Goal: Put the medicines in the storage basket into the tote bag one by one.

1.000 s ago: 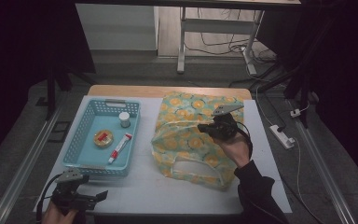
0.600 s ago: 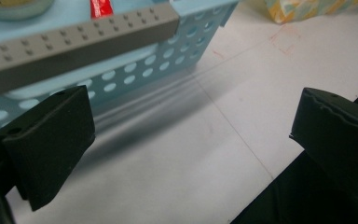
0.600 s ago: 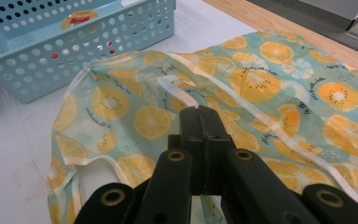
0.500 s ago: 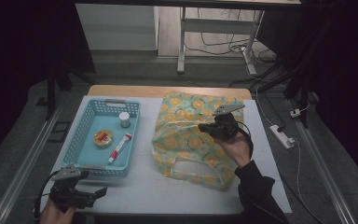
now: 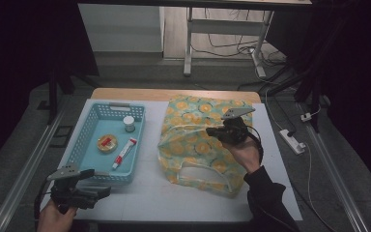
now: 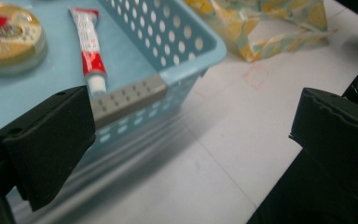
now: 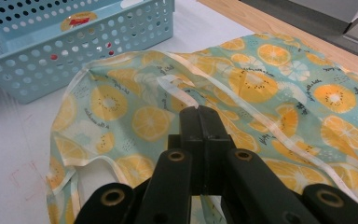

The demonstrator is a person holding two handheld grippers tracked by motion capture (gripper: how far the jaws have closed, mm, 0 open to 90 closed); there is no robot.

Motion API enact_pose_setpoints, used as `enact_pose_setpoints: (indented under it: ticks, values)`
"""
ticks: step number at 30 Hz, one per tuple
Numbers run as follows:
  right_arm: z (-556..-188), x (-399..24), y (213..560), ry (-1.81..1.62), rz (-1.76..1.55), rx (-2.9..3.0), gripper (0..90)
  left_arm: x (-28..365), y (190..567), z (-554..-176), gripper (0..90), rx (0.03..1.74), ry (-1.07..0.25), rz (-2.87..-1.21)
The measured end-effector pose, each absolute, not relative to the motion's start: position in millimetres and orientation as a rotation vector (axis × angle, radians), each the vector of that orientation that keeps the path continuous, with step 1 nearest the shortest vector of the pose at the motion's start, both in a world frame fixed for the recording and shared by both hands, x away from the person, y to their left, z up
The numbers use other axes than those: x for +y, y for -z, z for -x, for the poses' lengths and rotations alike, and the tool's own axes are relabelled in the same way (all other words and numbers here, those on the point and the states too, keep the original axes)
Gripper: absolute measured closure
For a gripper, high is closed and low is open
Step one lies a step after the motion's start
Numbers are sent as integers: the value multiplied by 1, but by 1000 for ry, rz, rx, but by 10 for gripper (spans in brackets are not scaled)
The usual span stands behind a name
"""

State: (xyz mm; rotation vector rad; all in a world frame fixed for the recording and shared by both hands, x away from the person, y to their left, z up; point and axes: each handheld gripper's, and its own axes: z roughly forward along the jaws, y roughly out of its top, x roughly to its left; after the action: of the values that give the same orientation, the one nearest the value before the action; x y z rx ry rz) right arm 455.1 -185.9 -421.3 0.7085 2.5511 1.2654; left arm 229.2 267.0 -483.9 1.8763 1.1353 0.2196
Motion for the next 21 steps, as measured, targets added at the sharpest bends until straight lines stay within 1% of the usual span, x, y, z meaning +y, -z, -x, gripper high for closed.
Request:
enact_pose_setpoints:
  ticks: [15, 21]
  values:
    - [-456, -187, 422, -1270, -707, 2546, 900, 267, 477, -259, 0, 1151, -275, -1936]
    - [-456, -188, 423, -1265, -711, 2549, 900, 270, 474, -273, 2, 1178, -280, -1911]
